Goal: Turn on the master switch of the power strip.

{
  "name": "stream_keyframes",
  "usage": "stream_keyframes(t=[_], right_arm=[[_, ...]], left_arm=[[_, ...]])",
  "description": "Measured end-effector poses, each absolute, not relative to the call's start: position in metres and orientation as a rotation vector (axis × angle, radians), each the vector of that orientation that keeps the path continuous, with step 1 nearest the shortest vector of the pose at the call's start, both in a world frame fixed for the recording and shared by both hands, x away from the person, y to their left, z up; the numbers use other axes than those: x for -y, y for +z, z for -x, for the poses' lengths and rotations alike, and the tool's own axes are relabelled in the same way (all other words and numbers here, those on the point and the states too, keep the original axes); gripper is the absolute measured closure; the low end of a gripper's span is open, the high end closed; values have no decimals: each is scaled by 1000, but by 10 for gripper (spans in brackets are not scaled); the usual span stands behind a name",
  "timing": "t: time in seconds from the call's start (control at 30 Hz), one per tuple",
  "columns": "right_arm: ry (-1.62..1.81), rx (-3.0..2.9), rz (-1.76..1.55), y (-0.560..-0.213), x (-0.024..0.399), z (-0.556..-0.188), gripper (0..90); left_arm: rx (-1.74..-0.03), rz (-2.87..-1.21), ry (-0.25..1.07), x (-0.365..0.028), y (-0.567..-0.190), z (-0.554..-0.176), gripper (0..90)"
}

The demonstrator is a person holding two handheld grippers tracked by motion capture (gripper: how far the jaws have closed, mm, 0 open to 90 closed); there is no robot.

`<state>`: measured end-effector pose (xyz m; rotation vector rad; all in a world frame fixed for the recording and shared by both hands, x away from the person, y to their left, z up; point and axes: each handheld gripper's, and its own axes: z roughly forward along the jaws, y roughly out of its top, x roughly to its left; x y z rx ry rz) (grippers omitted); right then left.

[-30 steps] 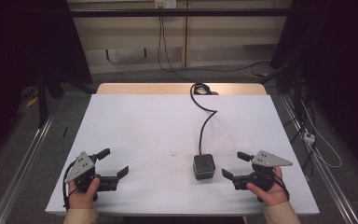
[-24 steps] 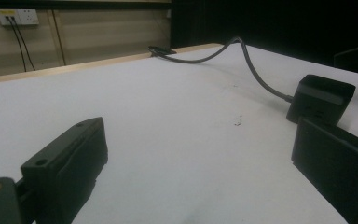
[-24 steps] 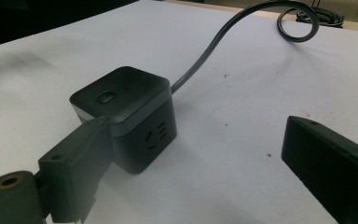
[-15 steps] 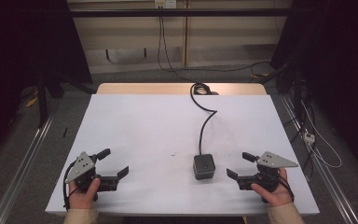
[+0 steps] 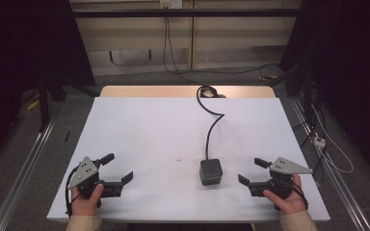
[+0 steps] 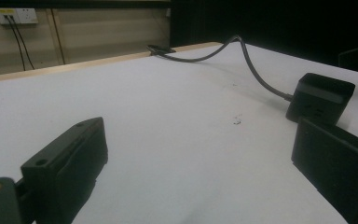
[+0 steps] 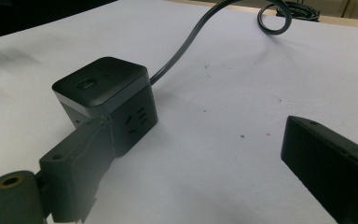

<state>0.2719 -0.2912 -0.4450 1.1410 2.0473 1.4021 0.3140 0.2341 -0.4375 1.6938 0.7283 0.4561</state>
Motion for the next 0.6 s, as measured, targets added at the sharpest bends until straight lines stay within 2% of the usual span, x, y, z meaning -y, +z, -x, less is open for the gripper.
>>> stream_keyframes(t=[0.6], right_arm=[[1390, -2019, -1164, -445, 302, -270, 94]], left_arm=[[-730, -1695, 452, -234, -438, -314, 32]])
